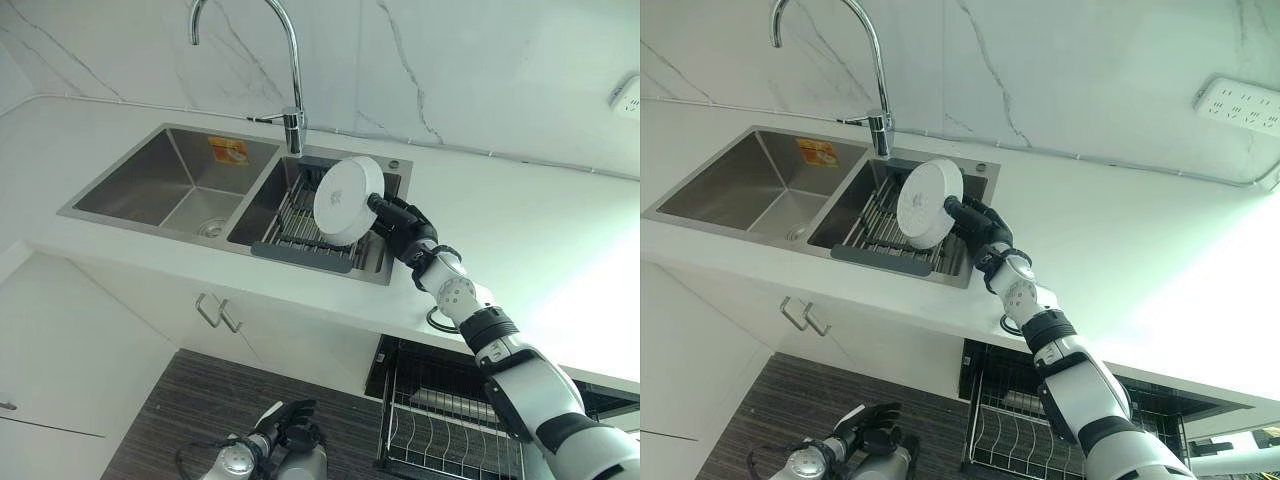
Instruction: Place the dishes in the dishwasher.
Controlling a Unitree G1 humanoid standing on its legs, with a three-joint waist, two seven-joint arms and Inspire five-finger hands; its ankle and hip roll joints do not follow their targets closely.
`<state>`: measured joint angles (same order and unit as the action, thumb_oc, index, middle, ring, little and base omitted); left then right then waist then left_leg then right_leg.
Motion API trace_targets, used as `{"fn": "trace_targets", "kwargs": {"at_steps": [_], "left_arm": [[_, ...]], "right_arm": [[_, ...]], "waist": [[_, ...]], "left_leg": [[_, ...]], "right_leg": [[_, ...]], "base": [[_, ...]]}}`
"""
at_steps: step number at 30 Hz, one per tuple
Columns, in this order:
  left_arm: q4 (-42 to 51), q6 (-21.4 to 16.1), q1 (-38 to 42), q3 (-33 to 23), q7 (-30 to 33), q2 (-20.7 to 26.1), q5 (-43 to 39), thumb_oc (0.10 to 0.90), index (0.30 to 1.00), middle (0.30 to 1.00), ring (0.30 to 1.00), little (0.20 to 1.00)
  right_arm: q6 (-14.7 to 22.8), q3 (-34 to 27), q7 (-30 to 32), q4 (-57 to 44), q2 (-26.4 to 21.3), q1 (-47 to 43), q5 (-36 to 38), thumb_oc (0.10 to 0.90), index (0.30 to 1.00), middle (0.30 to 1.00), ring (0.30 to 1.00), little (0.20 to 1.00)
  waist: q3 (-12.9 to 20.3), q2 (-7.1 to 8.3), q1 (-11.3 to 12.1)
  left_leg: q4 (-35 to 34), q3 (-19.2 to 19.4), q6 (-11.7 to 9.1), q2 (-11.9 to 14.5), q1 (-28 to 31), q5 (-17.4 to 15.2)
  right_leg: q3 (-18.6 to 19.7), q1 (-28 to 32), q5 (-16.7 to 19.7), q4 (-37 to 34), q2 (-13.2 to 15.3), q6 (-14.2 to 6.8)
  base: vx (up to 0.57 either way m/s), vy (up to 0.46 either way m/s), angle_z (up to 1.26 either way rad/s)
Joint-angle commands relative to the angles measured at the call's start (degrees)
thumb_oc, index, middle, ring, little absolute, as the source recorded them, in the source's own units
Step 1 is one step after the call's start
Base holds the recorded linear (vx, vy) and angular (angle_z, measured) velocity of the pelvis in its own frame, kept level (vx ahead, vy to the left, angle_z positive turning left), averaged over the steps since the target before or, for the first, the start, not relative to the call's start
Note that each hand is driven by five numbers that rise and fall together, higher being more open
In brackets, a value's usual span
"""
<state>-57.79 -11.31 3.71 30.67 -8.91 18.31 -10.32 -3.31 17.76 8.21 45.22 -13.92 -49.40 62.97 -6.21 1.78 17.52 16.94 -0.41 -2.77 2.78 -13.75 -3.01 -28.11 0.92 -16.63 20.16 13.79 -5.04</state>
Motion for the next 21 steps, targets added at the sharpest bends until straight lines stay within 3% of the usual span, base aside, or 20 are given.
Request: {"fn": "trace_targets", "kwargs": {"at_steps": [1,7,9,15,21], "left_arm": [[-1.77,0.54,-6.41,6.86,-0.87,-1.31,4.77,0.8,0.9,0.9,0.9,0.9],[-3.34,-0.01,-6.26,6.78,-0.74,-1.86,4.15,0.8,0.9,0.9,0.9,0.9],[-4.13,-0.02,-6.38,6.4,-0.41,-2.24,3.53,0.8,0.9,0.9,0.9,0.9],[-6.87,0.27,-6.58,3.84,1.01,-3.3,2.43,0.8,0.9,0.9,0.9,0.9],[-11.5,1.5,-5.85,0.17,2.18,-4.73,0.54,0.8,0.9,0.9,0.9,0.9]], "right_arm": [[5.88,-0.26,-1.8,-3.42,-0.03,-5.06,0.6,0.4,0.3,0.3,0.3,0.3],[11.23,-1.36,-3.99,-7.76,2.05,-3.75,7.39,0.4,0.3,0.3,0.3,0.3],[14.6,-2.05,-5.39,-13.22,3.41,-2.89,11.34,0.4,0.3,0.3,0.3,0.3],[20.95,-2.71,-2.89,-28.71,5.83,1.0,12.18,0.4,0.3,0.3,0.3,0.3],[24.39,-2.93,-4.32,-38.69,7.61,4.75,14.48,0.4,0.3,0.3,0.3,0.3]], "waist": [[2.07,0.73,2.59],[2.13,0.41,2.03],[2.2,0.13,1.32],[2.43,-0.18,-0.49],[2.92,-0.73,-3.35]], "left_leg": [[0.25,-1.03,-0.84,1.46,1.32,-5.58],[0.25,-0.52,-0.86,1.71,1.57,-5.6],[0.25,0.1,-0.87,2.01,1.78,-5.59],[0.25,2.35,-0.76,3.12,2.49,-5.86],[0.25,5.74,-0.96,4.92,3.33,-5.95]], "right_leg": [[0.36,-1.67,5.58,-2.97,2.22,-2.68],[0.65,-1.7,5.64,-2.97,2.24,-2.74],[1.05,-1.89,5.78,-2.97,2.23,-2.81],[1.45,-2.24,6.26,-2.97,2.76,-3.19],[2.33,-2.96,6.91,-2.97,3.44,-3.65]], "base": [[0.0,0.0,0.0],[0.0,-0.011,0.0],[-0.02,-0.039,-0.02],[-0.02,-0.062,-0.06],[-0.04,-0.082,-0.28]]}}
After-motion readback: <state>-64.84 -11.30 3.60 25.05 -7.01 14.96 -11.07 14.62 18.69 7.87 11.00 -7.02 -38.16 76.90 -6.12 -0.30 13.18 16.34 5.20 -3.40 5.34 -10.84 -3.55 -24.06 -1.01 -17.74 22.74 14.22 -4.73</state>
